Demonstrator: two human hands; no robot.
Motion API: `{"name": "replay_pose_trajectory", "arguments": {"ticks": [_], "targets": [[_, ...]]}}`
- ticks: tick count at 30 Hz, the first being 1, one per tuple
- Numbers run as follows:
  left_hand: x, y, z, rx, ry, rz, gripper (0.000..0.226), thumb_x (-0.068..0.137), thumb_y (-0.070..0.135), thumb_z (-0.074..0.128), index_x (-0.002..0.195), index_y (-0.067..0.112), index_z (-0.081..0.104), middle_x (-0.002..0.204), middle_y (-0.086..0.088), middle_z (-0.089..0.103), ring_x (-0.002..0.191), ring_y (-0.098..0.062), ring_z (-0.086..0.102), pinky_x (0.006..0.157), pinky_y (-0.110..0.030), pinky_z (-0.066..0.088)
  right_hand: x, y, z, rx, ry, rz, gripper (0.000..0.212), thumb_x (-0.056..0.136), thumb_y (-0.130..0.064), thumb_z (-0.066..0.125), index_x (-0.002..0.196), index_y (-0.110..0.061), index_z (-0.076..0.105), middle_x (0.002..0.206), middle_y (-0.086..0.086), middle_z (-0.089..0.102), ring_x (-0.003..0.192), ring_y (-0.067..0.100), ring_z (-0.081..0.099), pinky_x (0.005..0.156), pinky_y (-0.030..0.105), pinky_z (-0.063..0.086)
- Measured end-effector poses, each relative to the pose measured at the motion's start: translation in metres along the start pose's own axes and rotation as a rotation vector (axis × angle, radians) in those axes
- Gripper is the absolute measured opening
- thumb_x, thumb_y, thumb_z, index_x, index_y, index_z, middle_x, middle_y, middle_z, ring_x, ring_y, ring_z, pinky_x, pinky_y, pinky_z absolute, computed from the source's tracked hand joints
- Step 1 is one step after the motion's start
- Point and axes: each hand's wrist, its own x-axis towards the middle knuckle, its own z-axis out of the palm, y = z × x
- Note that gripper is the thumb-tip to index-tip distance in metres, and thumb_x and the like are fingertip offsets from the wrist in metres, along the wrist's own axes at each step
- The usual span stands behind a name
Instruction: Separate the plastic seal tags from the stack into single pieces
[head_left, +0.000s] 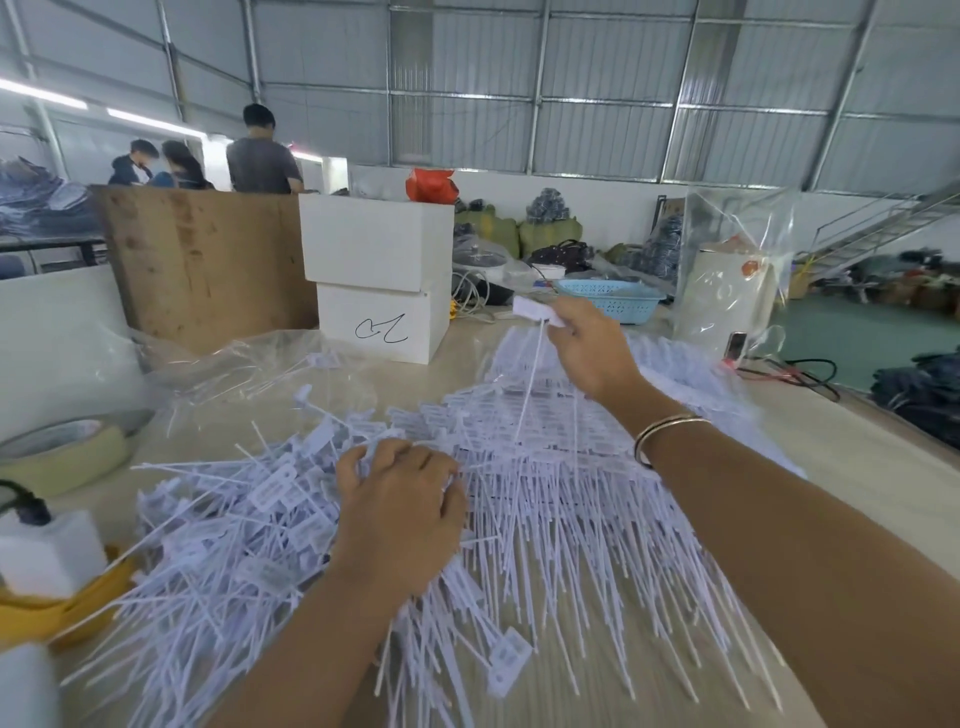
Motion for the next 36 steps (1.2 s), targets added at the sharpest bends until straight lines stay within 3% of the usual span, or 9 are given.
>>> {"name": "replay_pose_trajectory", "arguments": {"ticks": [5,10,13,18,21,25,30,33,36], "targets": [[0.001,0.000,-0.003,0.079,-0.098,0.012,0.031,0.093,0.042,0.034,0.120,0.041,0.049,0.118,0.023,0.053,0.122,-0.010,0.031,0.102,-0.041,0.002,0.009,-0.019,-0.038,-0.005,0.241,0.035,0.024,0.089,-0.015,0.041,0.101,-0.005,0.059,0.095,0.017,0.055,0.077,0.031,0.053,0.067,0.038,0.042],[0.005,0.004,-0.010,-0.140,0.017,0.015,0.031,0.096,0.039,0.033,0.113,0.041,0.059,0.122,0.023,0.049,0.122,-0.004,0.028,0.097,-0.034,0.006,-0.001,-0.028,-0.049,0.000,-0.205,-0.032,0.019,0.096,-0.010,0.037,0.100,-0.004,0.055,0.080,0.003,0.051,0.061,0.014,0.044,0.052,0.025,0.035],[0.017,0.014,-0.020,-0.445,0.106,-0.077,0.042,0.091,0.043,0.022,0.106,0.037,0.062,0.102,0.019,0.057,0.105,-0.001,0.033,0.084,-0.024,0.010,-0.031,-0.024,-0.028,-0.207,-0.441,-0.121,0.016,0.098,-0.014,0.038,0.105,-0.009,0.053,0.094,0.007,0.056,0.080,0.020,0.053,0.067,0.029,0.045],[0.048,0.038,-0.018,-0.897,-0.245,-0.272,0.042,0.097,0.049,0.036,0.127,0.022,0.047,0.096,0.002,0.066,0.091,-0.018,0.062,0.088,-0.036,0.046,-0.057,-0.023,0.004,-0.160,-0.422,-0.126,0.018,0.093,-0.011,0.043,0.106,-0.005,0.053,0.098,0.015,0.060,0.089,0.029,0.055,0.077,0.039,0.045],[0.063,0.047,-0.014,-0.960,-0.262,-0.325,0.030,0.097,0.042,0.045,0.097,0.018,0.062,0.087,-0.004,0.070,0.075,-0.018,0.069,0.074,-0.034,0.056,-0.066,-0.024,0.014,-0.008,-0.383,-0.117,0.009,0.090,-0.007,0.045,0.098,-0.006,0.048,0.091,0.015,0.058,0.082,0.029,0.053,0.073,0.040,0.045],[0.074,0.052,-0.005,-1.063,-0.193,-0.457,0.014,0.094,0.021,0.055,0.098,0.009,0.061,0.078,-0.011,0.069,0.069,-0.026,0.069,0.074,-0.040,0.058,-0.070,-0.008,0.009,0.150,-0.433,-0.001,0.022,0.094,-0.031,0.052,0.112,-0.017,0.051,0.102,0.007,0.061,0.087,0.024,0.058,0.076,0.039,0.046],[0.082,0.040,-0.013,-1.367,-0.033,-0.585,0.012,0.092,0.013,0.057,0.081,0.011,0.060,0.054,0.001,0.063,0.042,-0.005,0.057,0.042,-0.017,0.046,-0.071,0.049,-0.020,0.018,-0.396,0.286,0.054,0.097,-0.054,0.027,0.121,-0.019,0.060,0.126,0.004,0.060,0.121,0.028,0.051,0.106,0.043,0.032],[0.083,0.037,-0.018,-1.504,0.079,-0.624,0.014,0.090,0.011,0.058,0.076,0.010,0.059,0.053,0.000,0.058,0.039,-0.006,0.051,0.042,-0.017,0.042,-0.066,0.067,-0.024,-0.177,-0.390,0.288,0.060,0.099,-0.053,0.017,0.089,-0.023,0.068,0.094,0.002,0.068,0.111,0.029,0.056,0.102,0.039,0.028],[0.086,0.033,-0.024,-1.727,0.149,-0.708,0.014,0.090,0.010,0.054,0.077,0.010,0.057,0.045,0.003,0.054,0.041,-0.008,0.047,0.044,-0.019,0.039,-0.058,0.082,-0.034,-0.367,-0.337,0.276,0.066,0.098,-0.054,0.011,0.090,-0.022,0.068,0.095,0.009,0.069,0.108,0.028,0.059,0.105,0.041,0.025]]}}
